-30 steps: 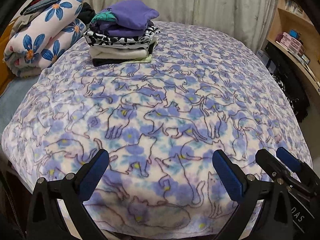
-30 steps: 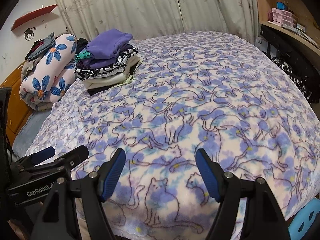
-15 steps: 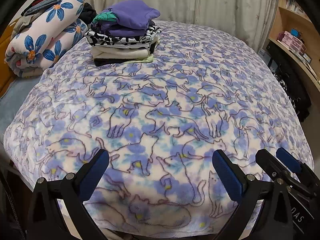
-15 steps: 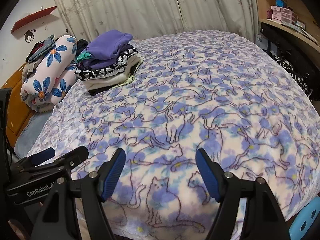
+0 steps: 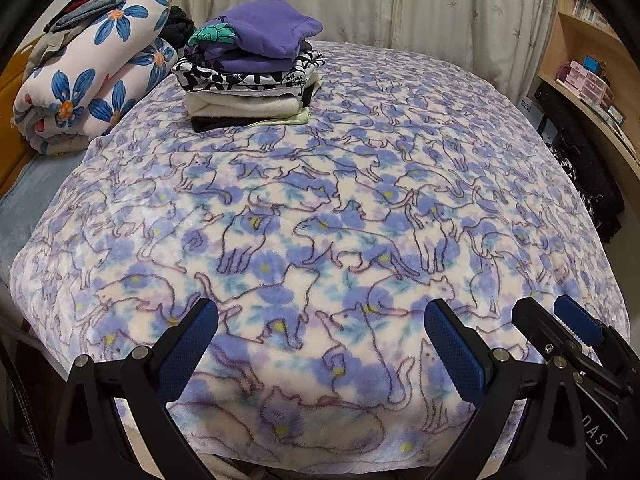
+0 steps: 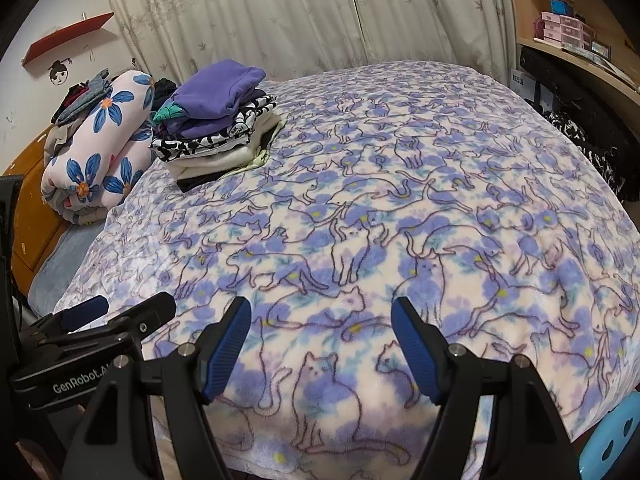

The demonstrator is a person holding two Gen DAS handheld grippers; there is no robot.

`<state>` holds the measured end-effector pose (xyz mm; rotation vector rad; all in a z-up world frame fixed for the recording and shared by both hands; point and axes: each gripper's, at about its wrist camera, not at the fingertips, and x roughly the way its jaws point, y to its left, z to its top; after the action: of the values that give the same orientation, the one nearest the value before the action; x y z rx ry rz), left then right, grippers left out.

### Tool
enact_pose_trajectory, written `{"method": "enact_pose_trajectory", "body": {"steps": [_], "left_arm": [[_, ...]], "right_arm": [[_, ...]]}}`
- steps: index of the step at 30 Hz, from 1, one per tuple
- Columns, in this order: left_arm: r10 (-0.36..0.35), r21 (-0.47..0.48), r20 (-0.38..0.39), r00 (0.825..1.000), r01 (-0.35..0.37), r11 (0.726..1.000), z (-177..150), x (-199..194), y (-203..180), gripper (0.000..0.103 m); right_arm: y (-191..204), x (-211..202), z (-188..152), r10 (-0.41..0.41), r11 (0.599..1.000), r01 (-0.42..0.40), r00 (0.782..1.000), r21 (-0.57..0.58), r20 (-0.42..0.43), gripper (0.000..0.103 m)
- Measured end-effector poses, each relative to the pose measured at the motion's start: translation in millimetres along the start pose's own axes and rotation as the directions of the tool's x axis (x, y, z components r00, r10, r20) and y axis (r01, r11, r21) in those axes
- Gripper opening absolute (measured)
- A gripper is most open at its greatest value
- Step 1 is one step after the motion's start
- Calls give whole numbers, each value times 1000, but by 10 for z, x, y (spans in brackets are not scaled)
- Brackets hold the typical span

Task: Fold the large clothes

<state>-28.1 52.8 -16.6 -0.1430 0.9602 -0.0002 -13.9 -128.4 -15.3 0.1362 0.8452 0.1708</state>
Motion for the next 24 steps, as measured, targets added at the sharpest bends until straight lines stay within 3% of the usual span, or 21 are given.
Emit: {"method": "enact_pose_trajectory", "body": {"steps": [24], "left_arm": [[25, 19, 10, 1000, -25, 1000, -40, -41, -5, 102]], "right_arm": [[7, 10, -12, -2, 1000, 2, 1000, 0, -1, 73]]}}
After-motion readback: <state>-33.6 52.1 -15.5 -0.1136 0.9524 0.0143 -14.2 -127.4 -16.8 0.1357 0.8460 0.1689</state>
